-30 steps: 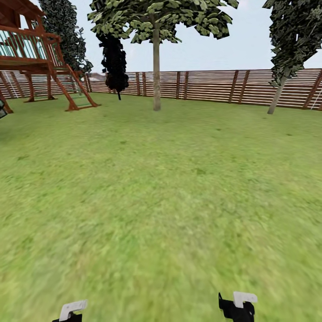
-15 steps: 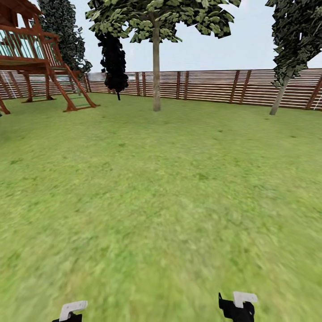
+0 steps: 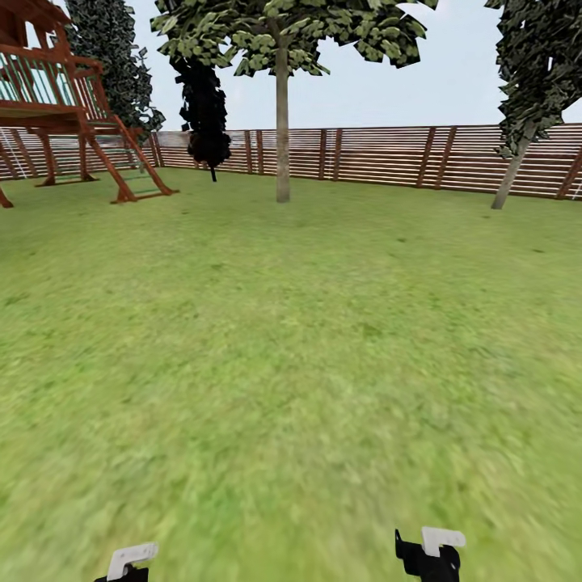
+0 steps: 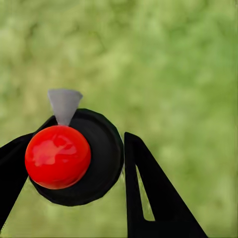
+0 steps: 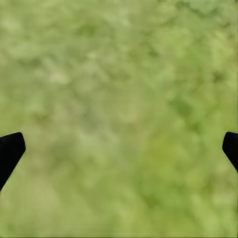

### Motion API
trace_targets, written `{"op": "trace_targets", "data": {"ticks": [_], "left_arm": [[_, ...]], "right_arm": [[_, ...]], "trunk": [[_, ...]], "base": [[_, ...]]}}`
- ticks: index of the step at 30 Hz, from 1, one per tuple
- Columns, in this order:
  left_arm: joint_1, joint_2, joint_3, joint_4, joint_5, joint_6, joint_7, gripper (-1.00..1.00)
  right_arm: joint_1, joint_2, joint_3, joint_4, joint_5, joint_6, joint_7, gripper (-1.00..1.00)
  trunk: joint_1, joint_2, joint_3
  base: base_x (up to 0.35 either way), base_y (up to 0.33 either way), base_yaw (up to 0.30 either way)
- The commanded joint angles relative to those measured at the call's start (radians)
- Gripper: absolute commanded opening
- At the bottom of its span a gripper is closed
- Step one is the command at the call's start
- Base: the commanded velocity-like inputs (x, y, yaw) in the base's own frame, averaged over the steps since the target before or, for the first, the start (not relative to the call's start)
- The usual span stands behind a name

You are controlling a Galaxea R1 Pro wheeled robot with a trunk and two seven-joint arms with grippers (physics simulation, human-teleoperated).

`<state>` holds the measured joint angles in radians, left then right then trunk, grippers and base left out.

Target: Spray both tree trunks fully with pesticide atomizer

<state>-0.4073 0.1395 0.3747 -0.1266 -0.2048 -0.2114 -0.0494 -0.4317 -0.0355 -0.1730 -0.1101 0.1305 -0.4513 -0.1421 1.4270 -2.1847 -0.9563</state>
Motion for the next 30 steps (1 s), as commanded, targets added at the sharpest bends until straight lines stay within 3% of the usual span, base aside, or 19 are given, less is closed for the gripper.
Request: {"op": "trace_targets", "data": {"ticks": [1,30], "left_arm": [[-0.001,0.000,0.009,0.001,-0.008,-0.003,-0.004,-1.00],[-0.001,-0.001,0.007,0.001,-0.008,-0.004,-0.004,-1.00]], "right_arm": [[0.000,0.000,-0.006,0.001,0.011,-0.003,-0.004,1.00],[-0.001,0.000,-0.006,0.001,0.011,-0.003,-0.004,1.00]], "trunk": [[0.000,0.000,-0.001],[0.000,0.000,-0.001]], "base": [[0.338,0.000,0.000],[0.338,0.000,0.000]]}}
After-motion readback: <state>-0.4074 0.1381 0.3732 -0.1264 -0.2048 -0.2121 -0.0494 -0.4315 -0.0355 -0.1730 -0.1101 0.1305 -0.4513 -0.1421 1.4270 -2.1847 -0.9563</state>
